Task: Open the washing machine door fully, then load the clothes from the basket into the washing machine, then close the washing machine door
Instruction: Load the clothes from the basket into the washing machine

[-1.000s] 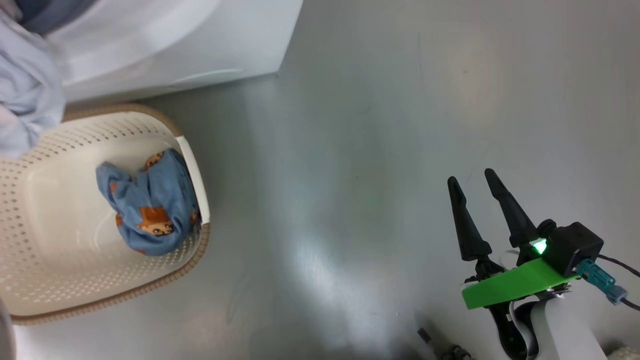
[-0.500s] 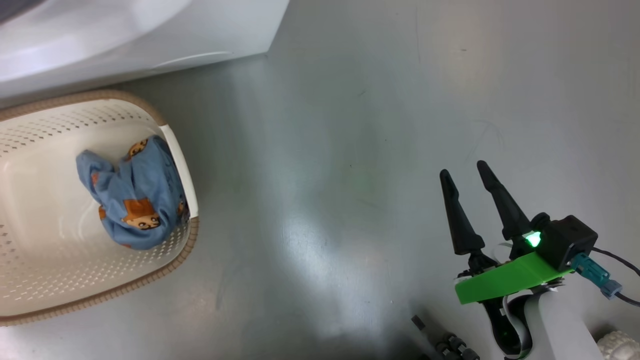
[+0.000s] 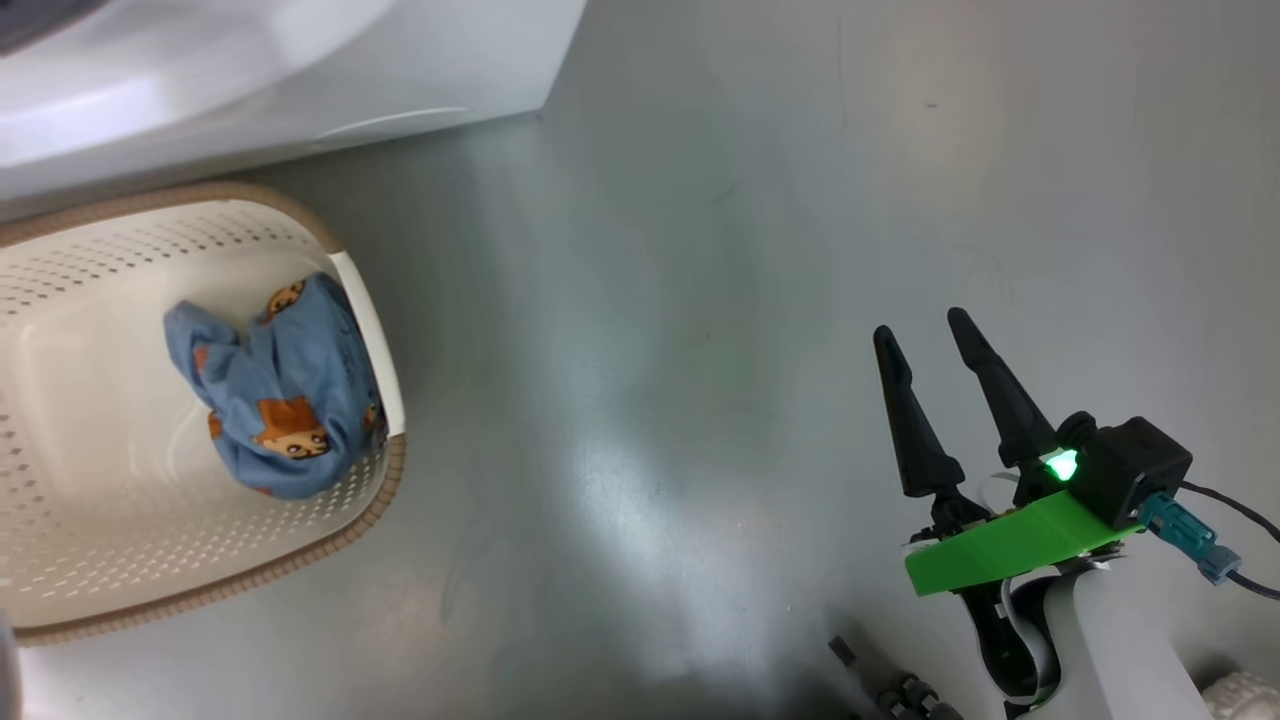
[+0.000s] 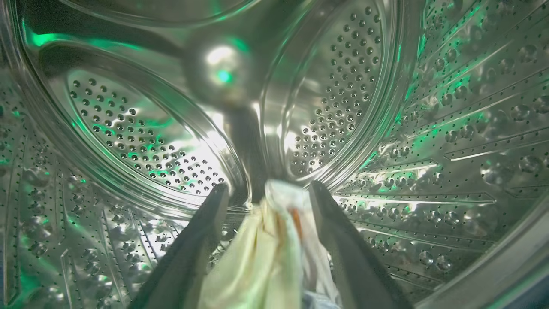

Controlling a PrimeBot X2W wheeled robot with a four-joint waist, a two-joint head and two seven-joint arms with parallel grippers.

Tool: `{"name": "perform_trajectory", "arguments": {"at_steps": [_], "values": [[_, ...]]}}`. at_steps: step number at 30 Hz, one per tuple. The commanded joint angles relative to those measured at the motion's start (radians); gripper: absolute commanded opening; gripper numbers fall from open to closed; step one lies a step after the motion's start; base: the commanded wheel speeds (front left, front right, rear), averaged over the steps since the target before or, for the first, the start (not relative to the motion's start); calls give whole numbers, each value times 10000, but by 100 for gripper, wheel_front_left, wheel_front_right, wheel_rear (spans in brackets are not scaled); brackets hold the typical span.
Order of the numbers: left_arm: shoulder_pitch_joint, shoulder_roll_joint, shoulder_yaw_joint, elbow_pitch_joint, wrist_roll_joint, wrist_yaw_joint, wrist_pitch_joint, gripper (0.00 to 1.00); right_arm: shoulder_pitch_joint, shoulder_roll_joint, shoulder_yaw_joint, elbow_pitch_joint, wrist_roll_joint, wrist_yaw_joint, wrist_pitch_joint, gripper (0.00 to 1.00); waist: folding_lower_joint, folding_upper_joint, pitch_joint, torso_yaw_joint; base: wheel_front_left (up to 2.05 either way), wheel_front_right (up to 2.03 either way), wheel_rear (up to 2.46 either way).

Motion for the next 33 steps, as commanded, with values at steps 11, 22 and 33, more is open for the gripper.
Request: {"name": "perform_trajectory", "arguments": {"at_steps": [11, 22, 33], "values": [[821, -98, 394, 182, -301, -24, -22, 100, 180, 27, -7, -6, -26, 16, -48, 100, 0, 0, -760, 492, 0, 0, 0], [2113, -488, 621, -343, -540, -189, -22, 100, 197, 22, -91, 51, -67, 16, -48, 100, 0, 0, -1446, 771, 0, 0, 0], [4179, -752, 769, -2082, -287, -201, -22, 100, 246, 6, -144, -9, -125, 16, -48, 100, 0, 0, -1759, 943, 0, 0, 0]]}}
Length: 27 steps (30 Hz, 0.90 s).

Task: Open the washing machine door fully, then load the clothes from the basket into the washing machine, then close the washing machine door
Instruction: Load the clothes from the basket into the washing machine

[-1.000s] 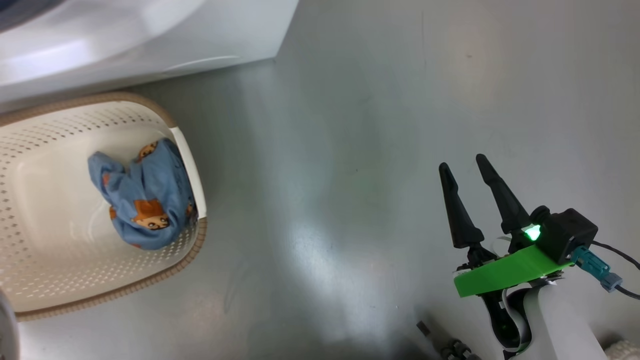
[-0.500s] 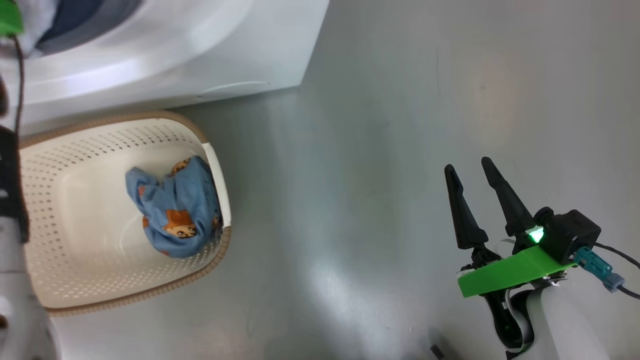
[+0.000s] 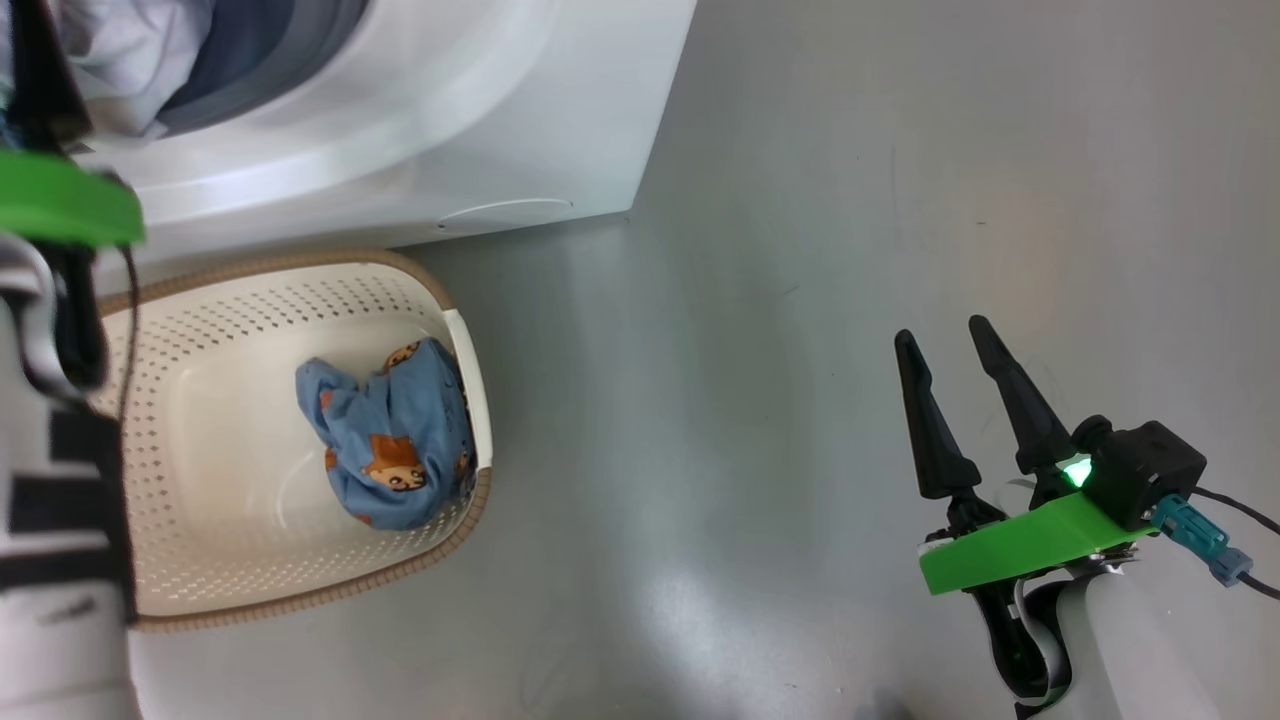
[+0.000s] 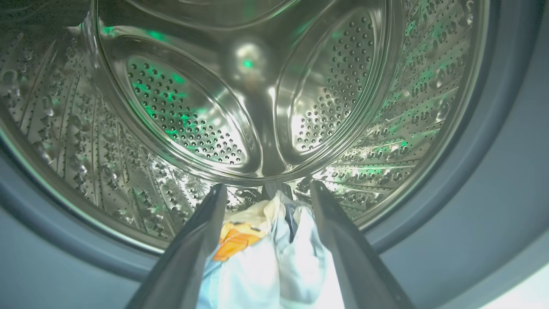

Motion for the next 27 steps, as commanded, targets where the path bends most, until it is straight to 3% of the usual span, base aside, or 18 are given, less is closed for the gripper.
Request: {"name": "perform_trajectory", "arguments": {"at_steps": [1, 15, 27], "values": [[458, 320, 290, -464, 16, 15, -22, 100, 216, 8, 191, -236, -103, 16, -48, 100, 0, 0, -43, 35, 0, 0, 0], [3879, -608, 1179, -2918, -29, 116, -22, 100, 261, -69, 287, -212, -80, 16, -48, 100, 0, 0, -310, 115, 0, 0, 0], [6497, -1132, 1238, -4084, 158, 389, -22, 100, 228, -134, 602, -84, -74, 16, -48, 100, 0, 0, -500, 53, 0, 0, 0]]}}
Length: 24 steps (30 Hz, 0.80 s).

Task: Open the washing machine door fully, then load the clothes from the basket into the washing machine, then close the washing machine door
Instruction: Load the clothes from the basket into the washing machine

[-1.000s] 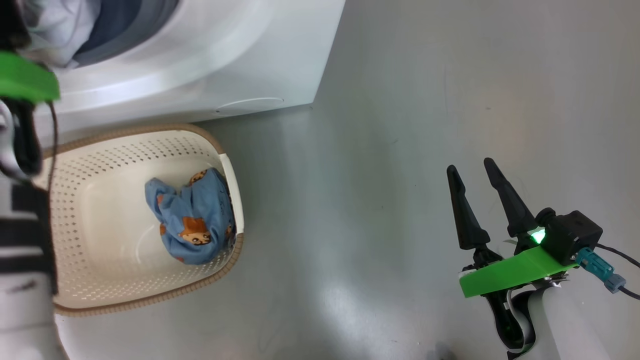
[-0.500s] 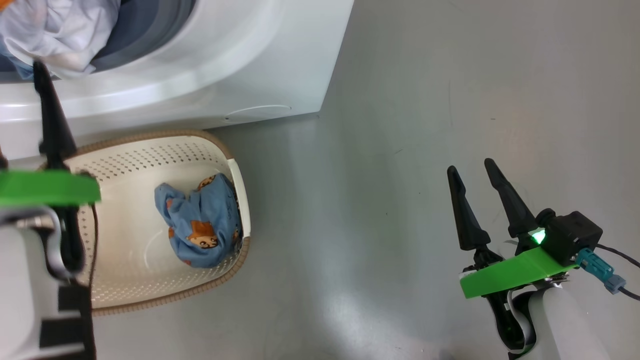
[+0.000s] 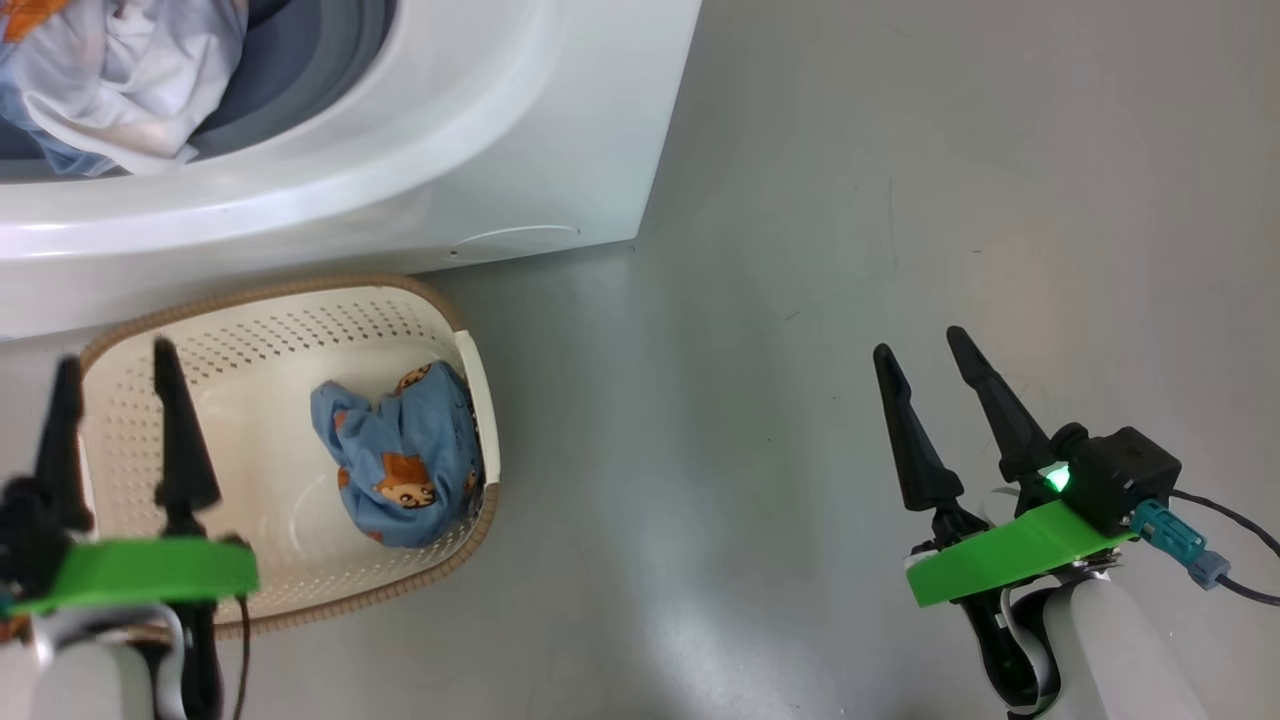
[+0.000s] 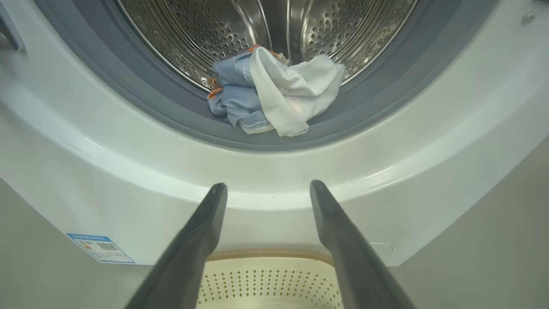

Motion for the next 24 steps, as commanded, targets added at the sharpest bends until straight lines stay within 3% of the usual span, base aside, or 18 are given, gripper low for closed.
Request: {"name": "perform_trajectory", "arguments": {"at_steps": [1, 15, 24], "values": [[412, 157, 250, -333, 110, 106, -22, 100, 191, -32, 242, -170, -11, 16, -48, 100, 0, 0, -13, -3, 0, 0, 0], [1982, 96, -289, -606, -465, 839, -22, 100, 61, -104, 284, -124, -30, 16, -48, 100, 0, 0, -30, -51, 0, 0, 0], [1932, 94, -501, -582, -458, 982, -22, 100, 45, -107, 254, -96, -86, 16, -48, 100, 0, 0, -57, -86, 0, 0, 0]]}}
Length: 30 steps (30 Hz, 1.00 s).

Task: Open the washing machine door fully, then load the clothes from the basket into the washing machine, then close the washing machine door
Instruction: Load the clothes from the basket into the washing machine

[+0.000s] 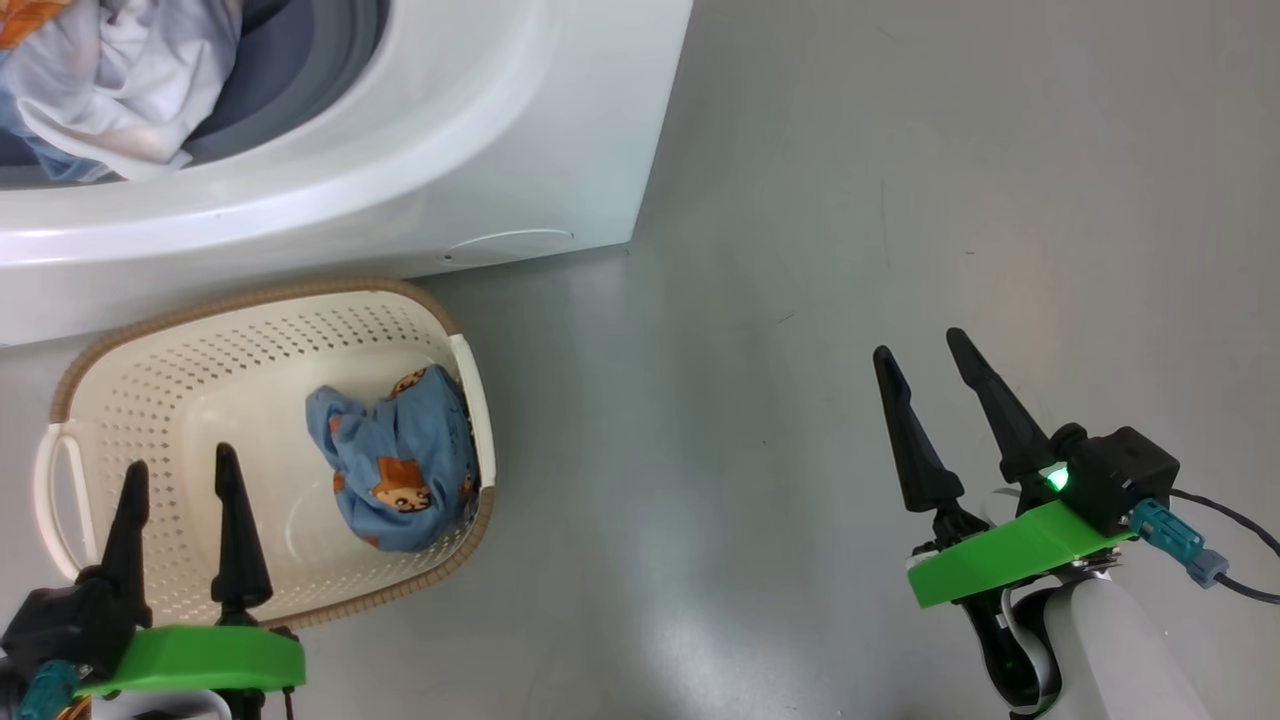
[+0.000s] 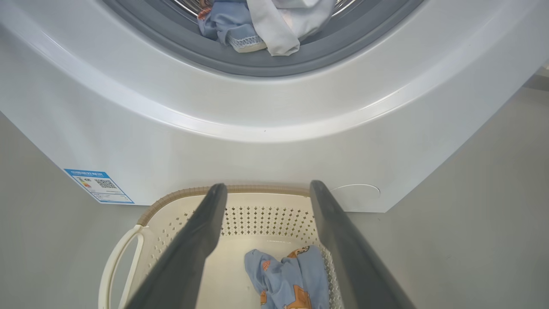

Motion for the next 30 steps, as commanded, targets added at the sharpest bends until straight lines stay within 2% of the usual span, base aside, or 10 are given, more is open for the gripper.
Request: {"name": "perform_trajectory", "arguments": {"at_steps": [1, 16, 23, 30], "values": [[81, 131, 282, -192, -22, 49, -32, 100, 74, -30, 194, -181, -95, 16, -48, 100, 0, -1, 1, -2, 0, 0, 0], [-1704, 291, 642, 230, 432, -306, -32, 100, -21, 46, 206, -60, -173, 16, -48, 100, 0, -1, 90, -166, 0, 0, 0], [-2883, 873, 771, 1121, 375, -536, 61, 100, 6, 104, 207, -36, -101, 16, -48, 100, 0, -1, 132, -309, 0, 0, 0], [-4235, 1382, 679, 1762, 190, -707, 832, 100, -54, 139, 223, 20, -45, 16, -48, 100, 0, -1, 215, -369, 0, 0, 0]]}}
